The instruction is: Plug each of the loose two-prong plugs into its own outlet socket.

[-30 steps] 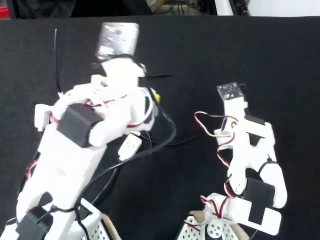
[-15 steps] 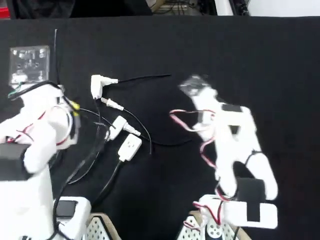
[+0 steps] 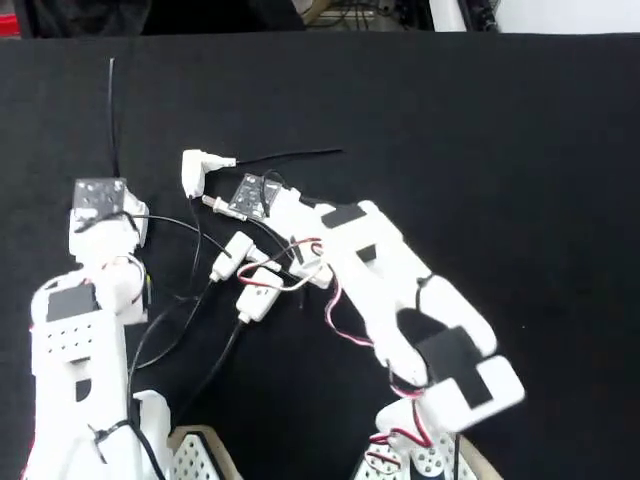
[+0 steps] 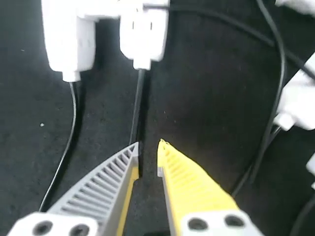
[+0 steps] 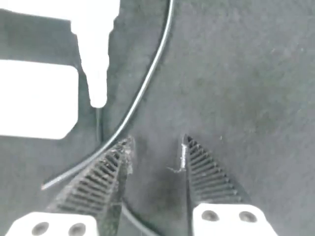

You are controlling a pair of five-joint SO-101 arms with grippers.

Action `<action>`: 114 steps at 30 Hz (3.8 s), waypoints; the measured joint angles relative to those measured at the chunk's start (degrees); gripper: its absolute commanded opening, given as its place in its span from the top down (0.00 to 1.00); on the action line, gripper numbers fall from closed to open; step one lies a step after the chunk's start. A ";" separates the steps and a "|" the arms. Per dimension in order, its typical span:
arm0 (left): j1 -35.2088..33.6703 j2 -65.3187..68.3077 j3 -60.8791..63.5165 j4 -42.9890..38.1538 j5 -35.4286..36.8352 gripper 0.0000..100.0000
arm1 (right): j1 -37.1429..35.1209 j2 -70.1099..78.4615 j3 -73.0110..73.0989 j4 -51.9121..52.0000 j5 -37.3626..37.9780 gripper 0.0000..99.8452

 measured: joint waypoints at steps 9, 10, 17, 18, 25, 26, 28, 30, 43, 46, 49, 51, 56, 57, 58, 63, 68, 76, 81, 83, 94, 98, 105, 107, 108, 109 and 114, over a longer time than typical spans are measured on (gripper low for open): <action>-4.66 0.00 6.86 -6.24 -4.40 0.93 | -1.49 5.19 -9.41 6.59 -3.43 0.85; -5.36 0.00 7.12 -7.03 -4.40 0.93 | -1.58 5.19 -9.76 7.21 -3.43 0.85; -5.80 0.00 7.65 -8.35 -4.40 0.93 | -3.08 1.58 -9.85 8.26 -5.01 0.85; -5.80 0.00 7.65 -8.35 -4.40 0.93 | -3.87 1.58 -9.76 7.91 -5.01 0.85; -5.80 0.00 8.62 -9.58 -4.66 0.93 | -7.56 6.51 -7.65 1.67 -5.10 0.89; -5.80 0.00 8.70 -9.85 -4.66 0.93 | -7.56 7.30 -8.26 1.67 -5.10 0.91; -5.80 0.00 8.70 -9.93 -4.66 0.93 | -6.51 9.14 -9.67 1.85 -5.01 0.95; -5.80 0.00 8.88 -9.93 -4.66 0.93 | -4.75 10.37 -11.16 2.20 -5.10 0.99; -5.80 0.00 9.32 -9.93 -4.66 0.92 | -3.25 9.14 -12.92 6.77 -5.27 0.99; -5.80 0.00 9.32 -9.93 -4.66 0.92 | -3.16 6.24 -12.92 8.26 -5.19 0.99; -5.80 0.00 9.32 -9.93 -4.66 0.92 | -3.16 5.71 -12.84 7.91 -5.10 0.99; -5.80 0.00 9.32 -9.93 -4.66 0.92 | -3.16 6.07 -12.84 6.42 -5.10 0.99; -5.80 0.00 9.32 -9.93 -4.66 0.92 | -3.34 11.87 -12.92 1.23 -5.19 0.98; -5.80 0.00 9.32 -9.93 -4.75 0.93 | -3.69 12.66 -13.54 1.05 -5.19 0.95; -5.80 0.00 9.32 -9.93 -5.10 0.93 | -3.87 13.10 -14.42 1.14 -5.27 0.90; -5.80 0.00 9.32 -9.93 -7.74 0.93 | -4.75 13.45 -17.05 7.30 -6.33 0.78; -5.80 0.00 9.32 -9.93 -8.00 0.93 | -4.75 9.76 -16.70 10.73 -3.96 0.81; -5.80 0.00 9.32 -9.93 -8.09 0.93 | -0.79 1.05 -11.25 11.08 -1.49 0.81; -5.80 0.00 9.32 -9.93 -8.09 0.93 | -0.26 3.52 -10.11 8.70 -1.32 0.81; -5.80 0.00 9.32 -9.93 -8.09 0.93 | -0.09 6.07 -10.11 8.62 -1.32 0.81; -5.80 0.00 9.32 -9.93 -8.09 0.93 | -0.26 11.87 -14.24 10.20 -1.32 0.85; -5.80 0.00 9.32 -9.93 -8.09 0.93 | 1.05 11.87 -14.51 10.29 -1.14 0.97; -5.80 0.00 9.32 -9.93 -8.09 0.93 | 2.46 12.40 -20.13 19.25 -0.62 0.85; -5.80 0.00 9.32 -9.93 -8.09 0.93 | 2.46 12.48 -20.22 21.45 0.70 0.81; -5.80 0.00 9.32 -9.93 -8.09 0.93 | 2.55 12.48 -20.22 22.07 1.23 0.80; -5.80 0.00 9.32 -9.93 -8.09 0.93 | 2.55 12.48 -20.22 22.77 1.49 0.81; -5.80 0.00 9.32 -9.93 -8.09 0.93 | 2.55 12.75 -20.22 24.00 1.67 0.88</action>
